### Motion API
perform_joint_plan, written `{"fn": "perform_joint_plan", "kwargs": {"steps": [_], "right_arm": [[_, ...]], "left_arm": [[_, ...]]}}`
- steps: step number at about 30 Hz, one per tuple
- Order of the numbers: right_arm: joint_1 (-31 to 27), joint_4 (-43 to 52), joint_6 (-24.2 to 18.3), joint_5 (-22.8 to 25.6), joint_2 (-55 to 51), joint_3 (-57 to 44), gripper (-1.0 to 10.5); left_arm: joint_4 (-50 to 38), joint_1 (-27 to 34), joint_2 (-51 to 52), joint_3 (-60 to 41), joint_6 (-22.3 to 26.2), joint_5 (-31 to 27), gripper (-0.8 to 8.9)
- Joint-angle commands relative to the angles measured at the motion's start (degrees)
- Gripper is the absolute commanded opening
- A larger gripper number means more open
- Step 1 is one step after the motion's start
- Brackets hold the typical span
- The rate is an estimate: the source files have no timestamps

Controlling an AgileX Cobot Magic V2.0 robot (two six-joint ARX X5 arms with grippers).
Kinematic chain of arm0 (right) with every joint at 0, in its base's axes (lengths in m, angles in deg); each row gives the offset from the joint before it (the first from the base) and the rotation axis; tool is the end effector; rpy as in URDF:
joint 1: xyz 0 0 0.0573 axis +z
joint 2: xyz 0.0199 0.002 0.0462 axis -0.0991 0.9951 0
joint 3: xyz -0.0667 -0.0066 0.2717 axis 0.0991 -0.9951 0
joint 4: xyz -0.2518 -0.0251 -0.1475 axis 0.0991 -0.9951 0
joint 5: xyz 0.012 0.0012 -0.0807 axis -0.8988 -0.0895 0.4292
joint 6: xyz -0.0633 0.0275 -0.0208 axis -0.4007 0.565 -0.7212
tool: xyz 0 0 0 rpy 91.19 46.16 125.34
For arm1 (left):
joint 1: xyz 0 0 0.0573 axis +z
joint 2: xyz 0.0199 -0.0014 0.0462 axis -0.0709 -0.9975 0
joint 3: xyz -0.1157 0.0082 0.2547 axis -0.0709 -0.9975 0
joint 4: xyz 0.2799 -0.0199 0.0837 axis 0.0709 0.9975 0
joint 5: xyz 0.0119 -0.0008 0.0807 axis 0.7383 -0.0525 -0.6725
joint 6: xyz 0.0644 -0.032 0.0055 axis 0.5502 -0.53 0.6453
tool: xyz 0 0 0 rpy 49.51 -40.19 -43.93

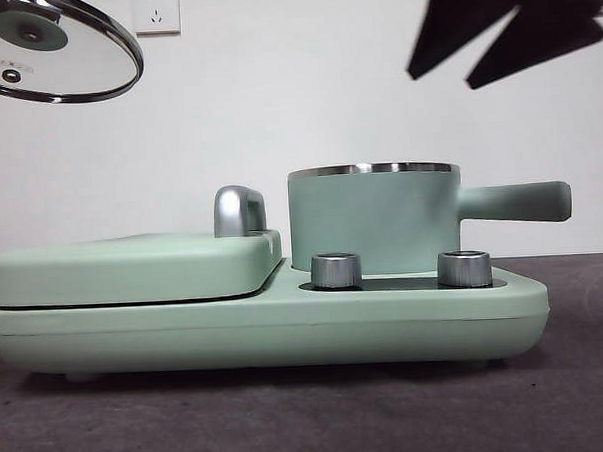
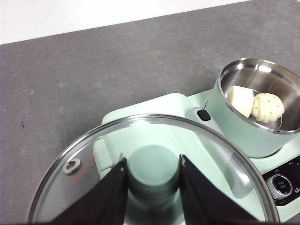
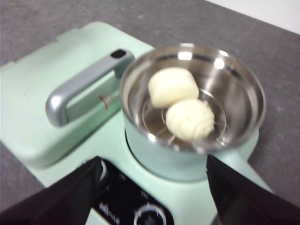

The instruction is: Put the buns in a small steamer

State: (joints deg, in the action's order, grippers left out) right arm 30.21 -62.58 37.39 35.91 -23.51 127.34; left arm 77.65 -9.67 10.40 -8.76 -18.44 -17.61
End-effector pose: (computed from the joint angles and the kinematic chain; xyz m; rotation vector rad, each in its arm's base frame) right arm 0.2043 0.1492 0.2751 -0.1393 0.4615 0.6321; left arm 0.2362 -0.0693 0.3667 0.0550 0.4868 -0.4468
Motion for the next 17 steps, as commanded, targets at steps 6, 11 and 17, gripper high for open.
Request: {"fn": "perform_joint_plan", "kwargs": {"steps": [6, 11, 17], "right_arm": [[0.4, -5.1, 0.3, 5.1, -10.5, -4.1, 3.6], [0.4, -11.7, 0.3, 7.7, -16.1, -4.1, 3.6], [0.4, -16.0, 0.4, 8.7, -21.5, -4.1, 3.6]], "left_arm": [[-3.1, -1.8, -2.3, 0.9, -0.8, 0.1, 0.17], [-7.2, -4.9, -5.0, 0.9, -1.7, 0.1, 0.17], [-14.4, -10.4, -9.6, 0.9, -3.1, 0.1, 0.16]]}}
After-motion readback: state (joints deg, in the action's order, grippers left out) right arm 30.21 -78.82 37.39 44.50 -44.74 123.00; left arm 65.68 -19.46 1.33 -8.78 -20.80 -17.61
